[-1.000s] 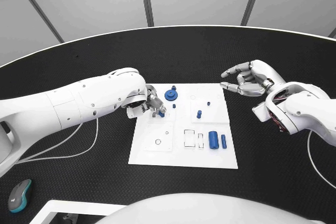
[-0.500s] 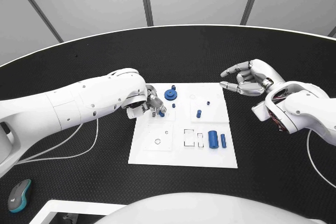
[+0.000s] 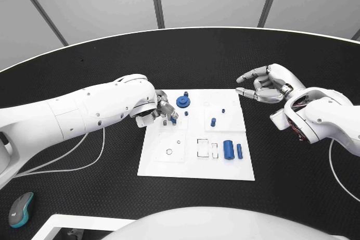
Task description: Assemble the parts on the task board
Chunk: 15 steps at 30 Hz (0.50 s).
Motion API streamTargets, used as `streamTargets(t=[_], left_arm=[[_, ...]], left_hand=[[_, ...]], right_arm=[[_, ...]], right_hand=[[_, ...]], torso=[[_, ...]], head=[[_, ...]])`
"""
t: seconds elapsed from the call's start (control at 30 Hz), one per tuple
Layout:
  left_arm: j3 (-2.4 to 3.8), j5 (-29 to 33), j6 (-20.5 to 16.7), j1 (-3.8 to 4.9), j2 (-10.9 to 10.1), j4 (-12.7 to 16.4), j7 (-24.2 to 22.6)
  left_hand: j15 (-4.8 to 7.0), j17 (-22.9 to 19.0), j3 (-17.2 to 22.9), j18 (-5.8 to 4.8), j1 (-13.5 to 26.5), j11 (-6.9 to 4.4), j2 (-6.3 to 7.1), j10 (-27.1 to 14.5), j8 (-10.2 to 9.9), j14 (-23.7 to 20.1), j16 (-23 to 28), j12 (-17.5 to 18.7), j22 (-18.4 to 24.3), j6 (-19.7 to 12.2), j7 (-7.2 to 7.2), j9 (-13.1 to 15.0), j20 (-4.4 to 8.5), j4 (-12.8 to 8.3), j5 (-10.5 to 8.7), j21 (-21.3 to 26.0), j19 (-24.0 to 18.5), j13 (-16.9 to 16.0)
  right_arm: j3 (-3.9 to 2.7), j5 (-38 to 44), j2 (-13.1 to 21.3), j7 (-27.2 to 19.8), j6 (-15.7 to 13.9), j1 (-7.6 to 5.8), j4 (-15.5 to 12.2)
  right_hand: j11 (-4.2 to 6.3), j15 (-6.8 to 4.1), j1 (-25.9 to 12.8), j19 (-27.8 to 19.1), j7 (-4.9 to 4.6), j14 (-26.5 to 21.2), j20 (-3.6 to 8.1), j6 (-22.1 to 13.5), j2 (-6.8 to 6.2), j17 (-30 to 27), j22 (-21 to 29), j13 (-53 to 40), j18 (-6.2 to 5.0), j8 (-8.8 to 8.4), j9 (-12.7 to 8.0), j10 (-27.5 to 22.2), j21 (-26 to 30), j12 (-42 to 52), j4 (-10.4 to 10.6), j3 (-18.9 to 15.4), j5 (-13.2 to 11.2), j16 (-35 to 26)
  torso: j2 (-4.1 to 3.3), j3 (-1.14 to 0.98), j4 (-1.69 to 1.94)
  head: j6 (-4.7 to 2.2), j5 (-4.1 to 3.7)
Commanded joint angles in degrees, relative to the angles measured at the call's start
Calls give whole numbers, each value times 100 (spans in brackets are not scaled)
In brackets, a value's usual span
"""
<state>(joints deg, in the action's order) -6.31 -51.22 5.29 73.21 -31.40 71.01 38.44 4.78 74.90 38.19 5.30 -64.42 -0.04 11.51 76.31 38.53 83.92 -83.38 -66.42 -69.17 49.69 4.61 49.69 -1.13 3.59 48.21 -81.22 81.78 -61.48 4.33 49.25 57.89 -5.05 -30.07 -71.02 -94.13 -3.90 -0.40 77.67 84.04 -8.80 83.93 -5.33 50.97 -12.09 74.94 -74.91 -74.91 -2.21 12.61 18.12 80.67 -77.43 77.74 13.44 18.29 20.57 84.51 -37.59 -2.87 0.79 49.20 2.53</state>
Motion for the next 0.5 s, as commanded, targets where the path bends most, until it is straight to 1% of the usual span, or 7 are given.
streamTargets(t=[0.03, 0.23, 0.5], left_arm=[[0, -15, -153, -2, -51, 61, -47], [-1, -27, -414, -16, -167, 218, -119], [-3, -63, -610, -61, -288, 372, -137]], left_hand=[[50, 574, 459, -119, -51, -171, -72, 112, 31, 340, 25, 35, -10, 180, -176, 22, 25, -507, 28, -34, 9, 21], [60, 578, 465, -120, -56, -181, -56, 134, 46, 342, 23, 45, -20, 202, -187, 29, 33, -522, 62, -38, 16, 37], [65, 580, 471, -121, -57, -187, -44, 138, 52, 342, 22, 65, -28, 213, -193, 32, 37, -529, 78, -41, 21, 63]], right_arm=[[0, 0, 3, 0, -1, 0, 1], [0, 0, 16, 0, -3, 0, 1], [0, 0, 28, -1, -7, 0, 1]], right_hand=[[12, -29, 48, 115, -5, 389, 26, 45, -14, 677, -588, -423, -78, 39, 6, 38, 10, 30, 21, 6, 20, -28], [12, -29, 48, 115, -5, 389, 26, 45, -14, 677, -588, -423, -78, 39, 6, 38, 10, 30, 21, 6, 20, -28], [13, -30, 47, 115, -4, 389, 27, 47, -12, 676, -586, -422, -78, 43, 6, 39, 13, 30, 24, 8, 26, -30]], torso=[[4, -1, 2], [3, -2, 2], [7, 0, 6]], head=[[5, 5], [11, 1], [16, 13]])
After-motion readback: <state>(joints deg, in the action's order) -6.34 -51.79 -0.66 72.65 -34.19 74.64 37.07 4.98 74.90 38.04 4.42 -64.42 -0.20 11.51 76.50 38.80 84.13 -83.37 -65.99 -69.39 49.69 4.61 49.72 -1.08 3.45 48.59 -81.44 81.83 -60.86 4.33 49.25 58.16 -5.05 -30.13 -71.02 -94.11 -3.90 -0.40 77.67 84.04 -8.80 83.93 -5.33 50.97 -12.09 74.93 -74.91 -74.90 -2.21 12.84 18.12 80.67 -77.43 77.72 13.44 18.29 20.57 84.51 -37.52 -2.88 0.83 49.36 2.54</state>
